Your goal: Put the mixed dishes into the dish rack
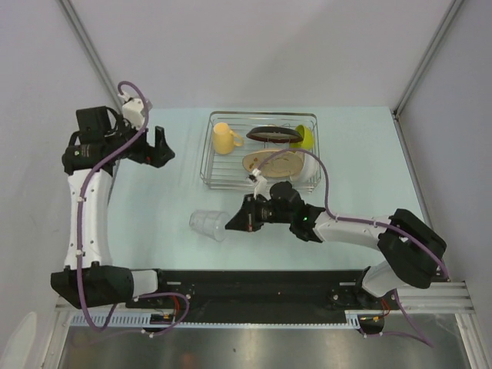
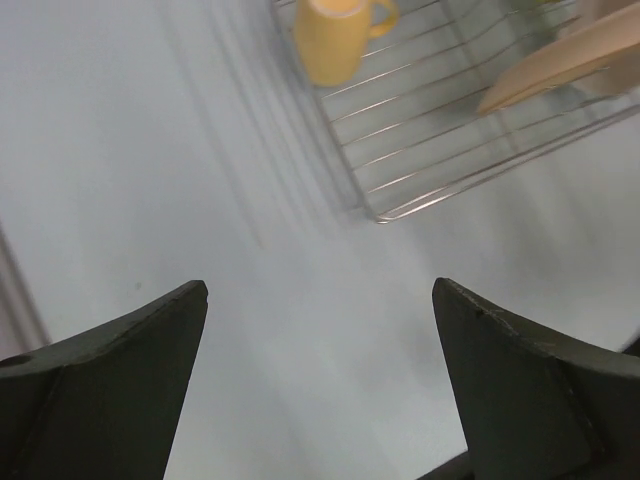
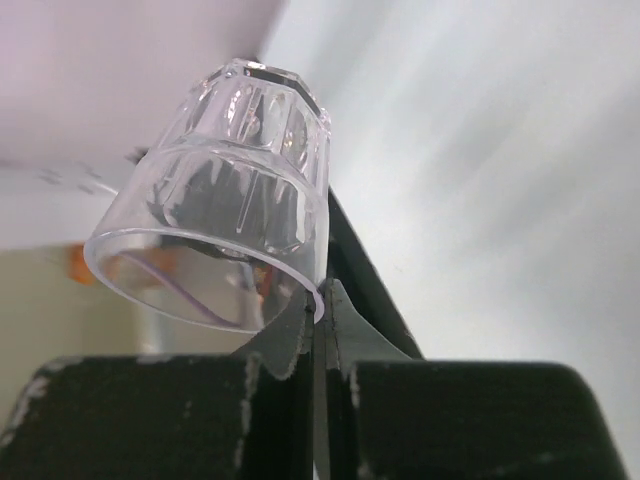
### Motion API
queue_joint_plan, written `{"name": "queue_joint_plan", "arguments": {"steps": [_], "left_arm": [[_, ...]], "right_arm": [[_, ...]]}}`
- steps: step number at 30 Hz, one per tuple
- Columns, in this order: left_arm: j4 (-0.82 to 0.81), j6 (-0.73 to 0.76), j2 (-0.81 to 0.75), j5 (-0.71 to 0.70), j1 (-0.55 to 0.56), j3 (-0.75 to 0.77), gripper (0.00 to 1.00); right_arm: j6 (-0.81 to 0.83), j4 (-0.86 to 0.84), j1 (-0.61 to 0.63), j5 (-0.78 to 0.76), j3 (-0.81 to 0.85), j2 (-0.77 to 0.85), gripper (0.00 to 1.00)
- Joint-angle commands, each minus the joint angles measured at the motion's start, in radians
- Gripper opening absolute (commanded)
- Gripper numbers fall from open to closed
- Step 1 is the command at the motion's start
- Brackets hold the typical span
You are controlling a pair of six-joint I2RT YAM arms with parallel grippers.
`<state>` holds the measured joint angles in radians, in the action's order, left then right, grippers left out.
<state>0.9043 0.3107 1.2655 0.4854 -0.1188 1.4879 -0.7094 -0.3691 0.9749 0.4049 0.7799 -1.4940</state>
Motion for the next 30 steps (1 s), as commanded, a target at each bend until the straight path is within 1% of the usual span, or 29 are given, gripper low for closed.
{"name": "queue_joint_plan", "arguments": {"steps": [1,2,3,5,6,7,9,10,18,21,26,30], "left_arm": [[0.181,0.002,0.070,0.518,-0.039,0.077,1.00],[0.243,0.013,0.087,0.571,-0.042,0.078,1.00],[0.278,0.051,0.119,0.616,-0.044,0.084,1.00],[0.381,0.092,0.155,0.726,-0.045,0.092,1.00],[0.418,0.152,0.172,0.752,-0.045,0.104,1.00],[0.488,0.183,0.204,0.771,-0.047,0.113,1.00],[0.547,0.256,0.228,0.805,-0.051,0.136,1.00],[0.561,0.263,0.241,0.820,-0.054,0.135,1.00],[0.561,0.229,0.224,0.946,-0.067,0.127,1.00],[0.561,0.225,0.206,0.972,-0.065,0.106,1.00],[0.561,0.234,0.173,0.964,-0.061,0.046,1.00],[0.561,0.246,0.147,0.952,-0.035,-0.003,1.00]], "right_arm": [[-0.300,-0.422,-0.073,0.162,-0.027,0.008,0.00],[-0.333,-0.526,-0.080,0.181,-0.031,-0.011,0.00],[-0.402,-0.577,-0.088,0.189,-0.037,-0.020,0.00],[-0.455,-0.676,-0.105,0.202,-0.039,-0.038,0.00],[-0.473,-0.700,-0.108,0.204,-0.039,-0.049,0.00],[-0.496,-0.718,-0.111,0.204,-0.034,-0.055,0.00],[-0.510,-0.751,-0.116,0.206,-0.030,-0.067,0.00],[-0.518,-0.755,-0.117,0.207,-0.022,-0.071,0.00],[-0.530,-0.761,-0.125,0.232,0.025,-0.112,0.00],[-0.532,-0.761,-0.130,0.230,0.035,-0.123,0.00],[-0.541,-0.777,-0.150,0.236,0.073,-0.147,0.00],[-0.559,-0.787,-0.163,0.245,0.110,-0.181,0.00]]}}
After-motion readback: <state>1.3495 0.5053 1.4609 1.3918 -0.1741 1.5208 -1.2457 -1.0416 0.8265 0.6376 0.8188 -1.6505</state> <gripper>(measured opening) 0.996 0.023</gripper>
